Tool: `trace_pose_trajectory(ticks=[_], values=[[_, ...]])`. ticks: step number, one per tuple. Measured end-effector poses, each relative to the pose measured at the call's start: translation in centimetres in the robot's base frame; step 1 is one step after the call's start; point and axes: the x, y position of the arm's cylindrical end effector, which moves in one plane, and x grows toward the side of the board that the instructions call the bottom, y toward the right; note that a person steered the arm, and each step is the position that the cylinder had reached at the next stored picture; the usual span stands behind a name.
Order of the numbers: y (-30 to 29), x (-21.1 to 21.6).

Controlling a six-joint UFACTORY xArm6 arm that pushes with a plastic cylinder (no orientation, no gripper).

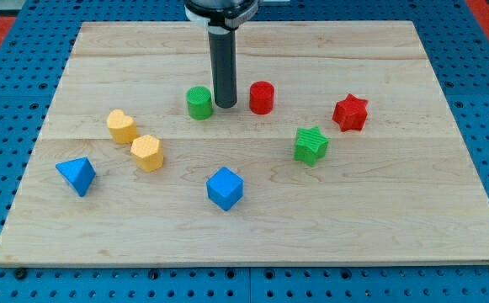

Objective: Make the red blocks to the top right of the green star

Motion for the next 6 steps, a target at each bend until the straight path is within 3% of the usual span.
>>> trace_pose_trajectory(ticks=[2,3,4,5,6], values=[[15.0,-1.7],[16.8,-2.2],[8.9,2.0],[0.8,2.4],[-6.1,-2.3]])
